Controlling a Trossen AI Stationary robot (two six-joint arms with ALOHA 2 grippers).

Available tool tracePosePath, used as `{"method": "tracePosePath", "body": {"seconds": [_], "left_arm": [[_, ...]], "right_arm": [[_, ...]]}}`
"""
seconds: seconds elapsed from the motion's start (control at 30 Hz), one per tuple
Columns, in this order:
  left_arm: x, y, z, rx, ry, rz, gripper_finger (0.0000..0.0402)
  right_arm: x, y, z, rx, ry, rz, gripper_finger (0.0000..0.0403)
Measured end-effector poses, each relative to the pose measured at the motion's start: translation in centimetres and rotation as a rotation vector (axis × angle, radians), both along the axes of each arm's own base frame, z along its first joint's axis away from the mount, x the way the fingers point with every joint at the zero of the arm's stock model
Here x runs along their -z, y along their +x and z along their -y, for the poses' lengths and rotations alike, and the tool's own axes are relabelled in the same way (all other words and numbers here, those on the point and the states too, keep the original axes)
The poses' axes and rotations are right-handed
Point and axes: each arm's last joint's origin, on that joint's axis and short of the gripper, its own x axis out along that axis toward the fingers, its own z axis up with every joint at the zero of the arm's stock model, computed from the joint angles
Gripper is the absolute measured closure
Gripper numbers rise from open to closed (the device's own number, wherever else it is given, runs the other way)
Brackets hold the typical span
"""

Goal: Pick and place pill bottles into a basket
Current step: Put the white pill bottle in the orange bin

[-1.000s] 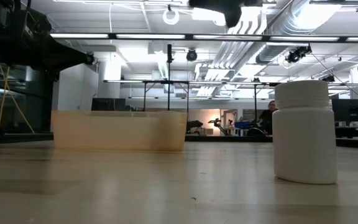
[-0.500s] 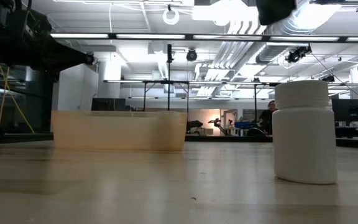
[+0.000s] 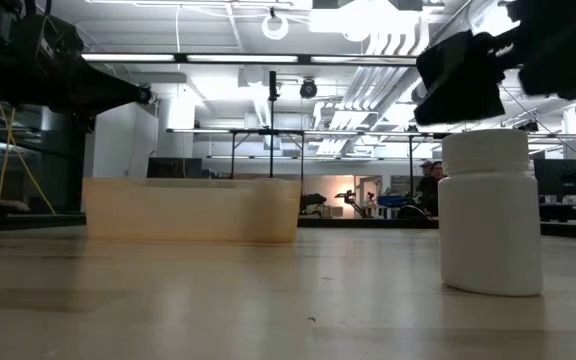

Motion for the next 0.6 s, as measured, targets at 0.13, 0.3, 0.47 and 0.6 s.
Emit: {"method": "tracePosePath", "body": {"seconds": [0.13, 0.3, 0.47, 0.6], "left_arm": [[0.0, 0.0, 0.0, 0.0, 0.0, 0.0, 0.0323], [0.0, 0.0, 0.0, 0.0, 0.0, 0.0, 0.0323], [0.0, 0.0, 0.0, 0.0, 0.0, 0.001, 0.0323], [0.0, 0.0, 0.0, 0.0, 0.0, 0.0, 0.0323]], "right_arm": [[0.5, 0.1, -0.1, 0.003, -0.005, -0.015, 0.013], [1.4, -0.2, 0.1, 0.021, -0.032, -0.084, 0.013], [1.3, -0.1, 0.1, 0.026, -0.022, -0.074, 0.0131], [2.0, 0.0, 0.1, 0.011, -0.029, -0.103, 0.0133]]}}
